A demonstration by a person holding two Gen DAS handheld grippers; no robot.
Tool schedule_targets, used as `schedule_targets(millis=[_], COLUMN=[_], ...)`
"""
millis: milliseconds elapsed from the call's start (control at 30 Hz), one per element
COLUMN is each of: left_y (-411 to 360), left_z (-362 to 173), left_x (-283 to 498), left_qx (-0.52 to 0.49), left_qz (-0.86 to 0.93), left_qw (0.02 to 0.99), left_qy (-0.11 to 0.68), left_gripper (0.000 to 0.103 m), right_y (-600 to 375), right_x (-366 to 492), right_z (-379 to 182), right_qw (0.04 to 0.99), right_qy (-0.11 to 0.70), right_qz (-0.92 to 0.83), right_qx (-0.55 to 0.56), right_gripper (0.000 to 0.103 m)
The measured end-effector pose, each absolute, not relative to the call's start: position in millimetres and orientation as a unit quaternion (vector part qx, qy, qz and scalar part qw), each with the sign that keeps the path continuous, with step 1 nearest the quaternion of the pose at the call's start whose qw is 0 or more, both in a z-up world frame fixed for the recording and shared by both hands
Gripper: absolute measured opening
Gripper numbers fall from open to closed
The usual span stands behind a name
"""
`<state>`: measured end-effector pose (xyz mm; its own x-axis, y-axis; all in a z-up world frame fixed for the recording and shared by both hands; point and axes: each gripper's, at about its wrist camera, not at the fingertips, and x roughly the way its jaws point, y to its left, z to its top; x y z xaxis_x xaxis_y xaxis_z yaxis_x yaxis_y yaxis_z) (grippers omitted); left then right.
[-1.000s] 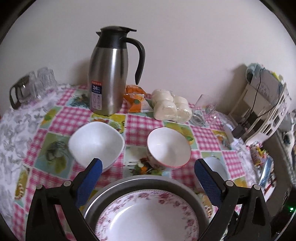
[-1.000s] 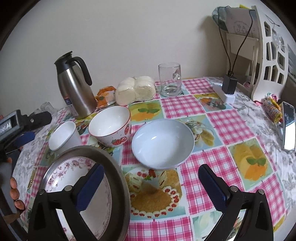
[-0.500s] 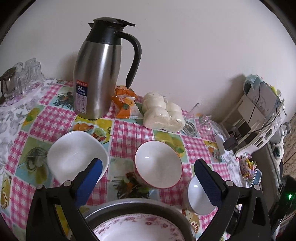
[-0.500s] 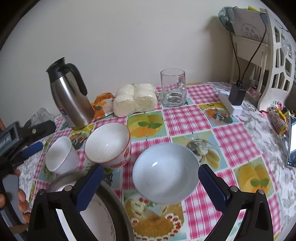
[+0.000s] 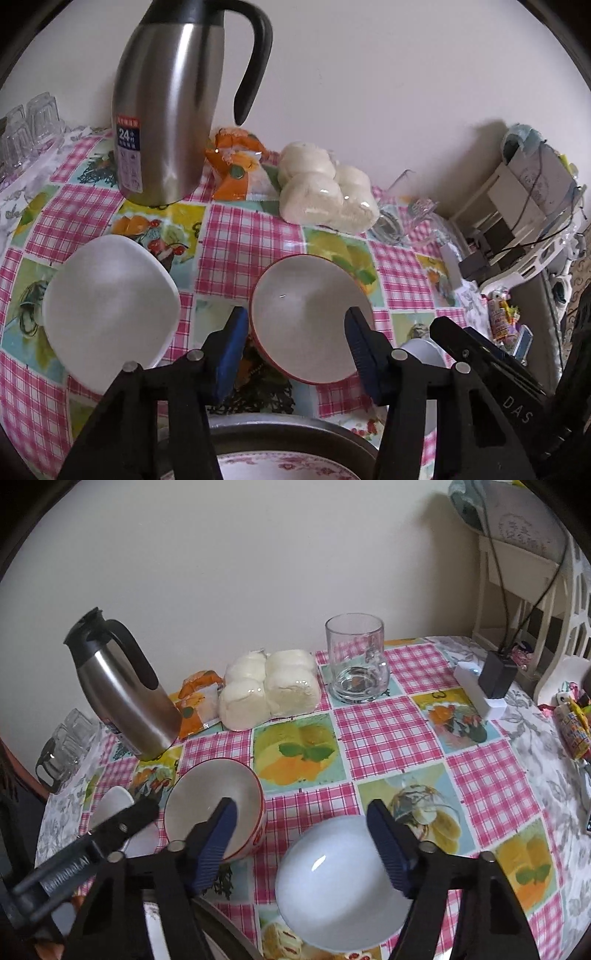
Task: Organize plates and bowls
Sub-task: 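Grasp the red-rimmed bowl's rim with the left tool while the right tool grasps it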
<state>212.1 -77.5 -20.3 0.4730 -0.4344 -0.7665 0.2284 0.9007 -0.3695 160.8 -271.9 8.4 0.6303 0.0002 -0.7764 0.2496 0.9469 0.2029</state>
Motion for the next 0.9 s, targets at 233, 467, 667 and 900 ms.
schedule_targets(millis=[233,467,667,900], left_y=[-77.9,-77.6,-78.9,-85.7], left_z=[-38.2,-46.4,-52.1,-73.7], left_x=[225.2,231.7,235.6,239.0], left_qx=[-0.122,-0.127,-0.121,-0.116], left_qz=[-0.193,-0.192,-0.188,-0.183], left_qw=[0.836,0.828,0.827,0.81], left_qy=[0.499,0.511,0.516,0.545], left_gripper=[0.044,0.042,0.036,0.035], right_y=[-254.0,-238.3,-232.2,-230.2], right_x=[190.0,209.2,220.9,228.4], right_z=[-9.7,-32.2,-46.8,-58.2], right_qw=[0.88,0.867,0.859,0.854], right_qy=[0.454,0.485,0.501,0.512], right_qz=[-0.044,-0.038,-0.029,-0.019], right_qx=[0.132,0.107,0.097,0.09], right_gripper=[0.058,0.034,0.019,0.013])
